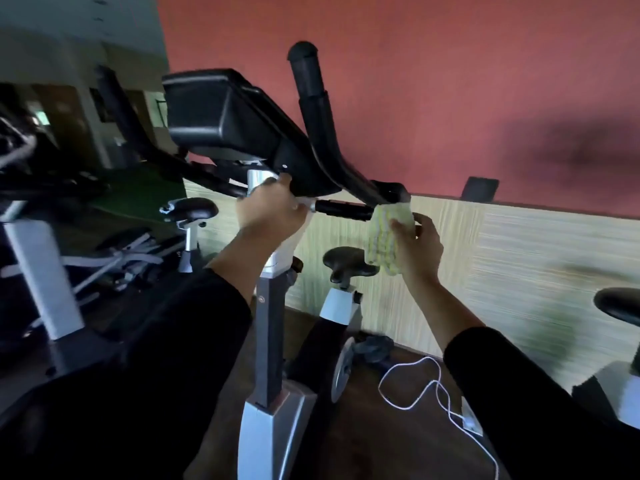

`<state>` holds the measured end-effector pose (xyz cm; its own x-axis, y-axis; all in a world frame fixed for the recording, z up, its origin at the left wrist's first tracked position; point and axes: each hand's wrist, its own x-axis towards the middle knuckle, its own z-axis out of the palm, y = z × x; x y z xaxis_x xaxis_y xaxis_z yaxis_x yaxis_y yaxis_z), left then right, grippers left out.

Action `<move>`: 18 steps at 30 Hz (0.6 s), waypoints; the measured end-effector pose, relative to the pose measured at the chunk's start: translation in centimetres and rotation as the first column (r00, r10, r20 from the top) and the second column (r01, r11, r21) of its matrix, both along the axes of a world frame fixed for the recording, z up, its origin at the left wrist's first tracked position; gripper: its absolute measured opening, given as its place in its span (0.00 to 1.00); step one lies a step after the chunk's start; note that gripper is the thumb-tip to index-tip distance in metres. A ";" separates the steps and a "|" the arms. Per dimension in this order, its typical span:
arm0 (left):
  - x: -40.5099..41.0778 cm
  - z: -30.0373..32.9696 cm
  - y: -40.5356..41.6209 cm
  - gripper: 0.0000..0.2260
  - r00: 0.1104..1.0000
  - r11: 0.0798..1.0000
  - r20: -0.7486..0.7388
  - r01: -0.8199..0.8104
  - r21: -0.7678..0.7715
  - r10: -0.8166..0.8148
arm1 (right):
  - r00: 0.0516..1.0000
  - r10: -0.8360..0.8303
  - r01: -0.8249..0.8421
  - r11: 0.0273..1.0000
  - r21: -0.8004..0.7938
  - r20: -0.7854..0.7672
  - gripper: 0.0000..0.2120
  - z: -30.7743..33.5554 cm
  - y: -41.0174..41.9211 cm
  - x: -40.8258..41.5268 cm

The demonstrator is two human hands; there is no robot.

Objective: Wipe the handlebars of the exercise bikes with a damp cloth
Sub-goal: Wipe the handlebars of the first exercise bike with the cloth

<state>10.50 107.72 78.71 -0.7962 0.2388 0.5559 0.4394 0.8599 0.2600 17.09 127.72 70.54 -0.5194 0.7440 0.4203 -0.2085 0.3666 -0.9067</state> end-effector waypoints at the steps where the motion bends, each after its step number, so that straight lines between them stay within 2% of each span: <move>1: 0.5 0.8 -0.4 0.20 1.000 0.999 0.003 -0.022 0.035 0.022 | 0.999 0.003 -0.003 1.000 -0.003 -0.036 0.11 0.5 0.3 0.1; 5: 2.4 3.4 -2.0 0.21 0.994 0.988 -0.049 -0.086 0.128 0.093 | 0.976 -0.008 0.017 0.999 0.040 -0.216 0.12 2.9 0.5 0.2; 9: 3.9 6.1 -2.7 0.20 0.984 0.973 -0.142 -0.076 0.216 0.109 | 0.916 0.000 0.059 0.989 0.134 -0.401 0.15 5.7 -0.2 -0.3; 14: 4.7 8.9 -1.7 0.18 0.973 0.965 -0.225 0.005 0.262 0.056 | 0.880 0.056 0.109 0.943 0.315 -0.472 0.17 9.8 -1.2 -1.8; 18: 4.6 11.0 -0.6 0.17 0.959 0.950 -0.279 0.045 0.308 0.045 | 0.831 0.136 0.110 0.910 0.399 -0.539 0.17 12.4 -2.4 -3.1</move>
